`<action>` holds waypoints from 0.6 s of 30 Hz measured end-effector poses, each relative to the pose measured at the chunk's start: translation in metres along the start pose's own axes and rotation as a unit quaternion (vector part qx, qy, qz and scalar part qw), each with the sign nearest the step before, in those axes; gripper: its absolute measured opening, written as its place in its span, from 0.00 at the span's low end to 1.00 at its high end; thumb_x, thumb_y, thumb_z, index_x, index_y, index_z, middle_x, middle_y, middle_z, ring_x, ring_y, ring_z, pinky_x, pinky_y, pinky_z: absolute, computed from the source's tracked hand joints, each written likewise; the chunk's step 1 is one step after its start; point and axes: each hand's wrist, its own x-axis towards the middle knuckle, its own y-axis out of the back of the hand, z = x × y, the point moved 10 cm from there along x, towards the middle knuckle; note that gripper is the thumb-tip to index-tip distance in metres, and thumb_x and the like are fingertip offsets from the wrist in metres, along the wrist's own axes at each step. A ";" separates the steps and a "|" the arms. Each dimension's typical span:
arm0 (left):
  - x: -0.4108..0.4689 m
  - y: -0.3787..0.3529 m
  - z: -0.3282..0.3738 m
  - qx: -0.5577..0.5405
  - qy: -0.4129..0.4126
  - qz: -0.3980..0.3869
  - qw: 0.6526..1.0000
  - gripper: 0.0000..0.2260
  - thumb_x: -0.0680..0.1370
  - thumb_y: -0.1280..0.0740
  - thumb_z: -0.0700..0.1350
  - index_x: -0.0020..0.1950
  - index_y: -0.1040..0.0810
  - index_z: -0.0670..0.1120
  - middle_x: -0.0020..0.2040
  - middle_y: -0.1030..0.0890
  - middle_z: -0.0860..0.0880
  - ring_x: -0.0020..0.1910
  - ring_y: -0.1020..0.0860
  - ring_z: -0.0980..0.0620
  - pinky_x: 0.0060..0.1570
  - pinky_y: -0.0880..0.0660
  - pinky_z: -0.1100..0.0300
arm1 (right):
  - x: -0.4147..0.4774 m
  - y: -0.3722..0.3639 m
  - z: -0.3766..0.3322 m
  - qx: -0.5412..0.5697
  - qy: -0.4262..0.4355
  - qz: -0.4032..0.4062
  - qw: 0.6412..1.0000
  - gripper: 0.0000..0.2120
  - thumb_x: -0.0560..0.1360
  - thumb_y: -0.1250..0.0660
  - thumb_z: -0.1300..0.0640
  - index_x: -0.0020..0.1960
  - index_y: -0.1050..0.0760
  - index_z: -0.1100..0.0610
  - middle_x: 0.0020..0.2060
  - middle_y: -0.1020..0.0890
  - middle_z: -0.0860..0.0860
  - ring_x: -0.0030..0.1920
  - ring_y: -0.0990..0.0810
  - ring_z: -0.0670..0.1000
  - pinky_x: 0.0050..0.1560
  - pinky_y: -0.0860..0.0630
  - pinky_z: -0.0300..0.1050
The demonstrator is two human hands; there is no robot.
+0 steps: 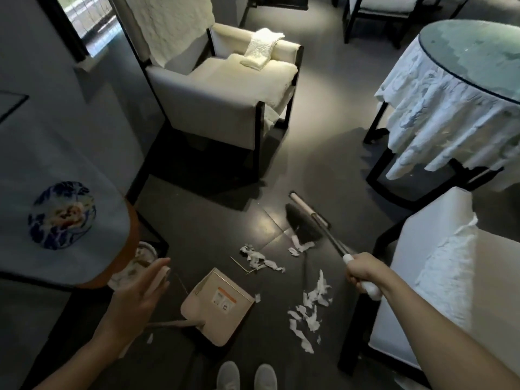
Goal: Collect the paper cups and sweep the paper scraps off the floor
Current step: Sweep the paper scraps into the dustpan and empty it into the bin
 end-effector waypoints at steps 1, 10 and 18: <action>-0.001 0.000 0.005 0.032 -0.017 0.013 0.999 0.20 0.76 0.32 0.37 0.67 0.27 0.48 0.59 0.24 0.53 0.58 0.26 0.53 0.52 0.37 0.83 | 0.013 0.000 0.003 0.003 -0.011 -0.001 1.000 0.09 0.73 0.41 0.69 0.50 0.25 0.67 0.32 0.24 0.60 0.31 0.28 0.55 0.32 0.33 0.44; -0.031 -0.018 -0.022 -0.020 0.012 0.026 0.999 0.22 0.76 0.32 0.38 0.64 0.29 0.60 0.54 0.23 0.60 0.53 0.28 0.75 0.51 0.29 0.76 | 0.029 -0.094 0.071 -0.023 -0.026 -0.087 0.996 0.15 0.81 0.51 0.63 0.40 0.31 0.63 0.26 0.29 0.55 0.24 0.33 0.50 0.32 0.27 0.45; -0.094 -0.015 -0.027 0.015 -0.033 0.000 0.999 0.21 0.76 0.32 0.38 0.66 0.26 0.54 0.34 0.21 0.65 0.33 0.24 0.73 0.30 0.33 0.80 | -0.073 -0.169 0.111 -0.115 0.023 -0.117 0.986 0.15 0.79 0.47 0.59 0.65 0.35 0.57 0.51 0.23 0.57 0.37 0.26 0.49 0.32 0.29 0.38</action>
